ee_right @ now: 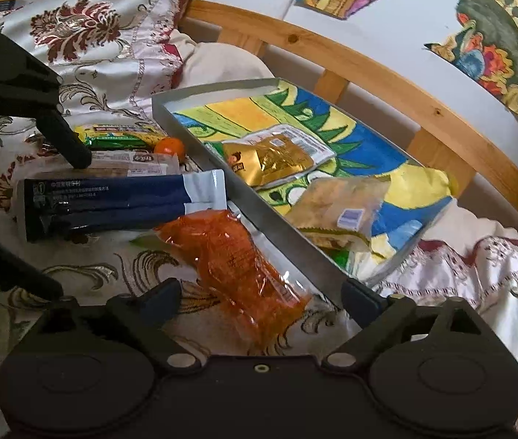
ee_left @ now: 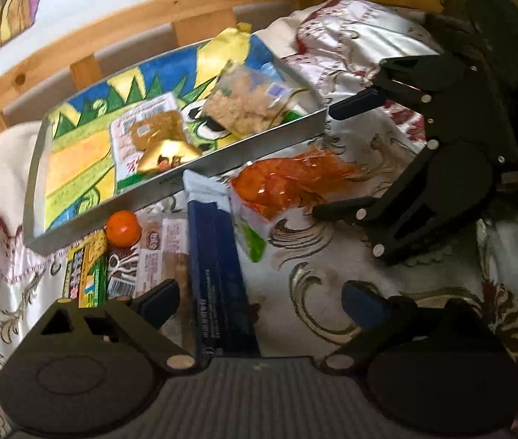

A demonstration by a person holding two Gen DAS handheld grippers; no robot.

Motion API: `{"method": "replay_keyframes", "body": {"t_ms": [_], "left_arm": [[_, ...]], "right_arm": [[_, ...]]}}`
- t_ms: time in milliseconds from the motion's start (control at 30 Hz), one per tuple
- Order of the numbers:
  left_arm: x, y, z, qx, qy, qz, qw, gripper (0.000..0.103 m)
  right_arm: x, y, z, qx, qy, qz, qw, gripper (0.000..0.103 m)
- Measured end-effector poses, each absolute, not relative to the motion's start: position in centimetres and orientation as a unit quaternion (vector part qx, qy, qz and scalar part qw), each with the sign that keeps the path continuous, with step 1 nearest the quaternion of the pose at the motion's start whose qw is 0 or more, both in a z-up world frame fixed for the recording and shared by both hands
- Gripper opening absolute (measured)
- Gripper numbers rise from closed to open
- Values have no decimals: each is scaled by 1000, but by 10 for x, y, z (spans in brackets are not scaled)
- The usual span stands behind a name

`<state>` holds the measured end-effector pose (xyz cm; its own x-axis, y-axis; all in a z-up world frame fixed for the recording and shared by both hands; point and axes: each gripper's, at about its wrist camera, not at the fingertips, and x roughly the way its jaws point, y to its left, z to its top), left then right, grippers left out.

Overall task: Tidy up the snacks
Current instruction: 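Lower the right tool onto the orange shredded-snack bag and close on it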

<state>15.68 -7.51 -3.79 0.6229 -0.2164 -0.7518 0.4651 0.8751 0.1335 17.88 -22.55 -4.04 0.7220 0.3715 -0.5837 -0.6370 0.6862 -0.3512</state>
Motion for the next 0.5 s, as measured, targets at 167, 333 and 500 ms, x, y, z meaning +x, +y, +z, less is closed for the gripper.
{"method": "replay_keyframes", "body": {"t_ms": [167,333,500], "left_arm": [[166,-60,-35,126,403,-188,887,89],[170,-54,-31,108,406,-194,887,80],[172,-59,-29,100,409,-205,884,77]], "right_arm": [[186,-224,-43,-273,231,312,880,81],[191,-216,-48,-286,222,329,872,77],[195,-212,-51,-290,221,334,869,66]]}}
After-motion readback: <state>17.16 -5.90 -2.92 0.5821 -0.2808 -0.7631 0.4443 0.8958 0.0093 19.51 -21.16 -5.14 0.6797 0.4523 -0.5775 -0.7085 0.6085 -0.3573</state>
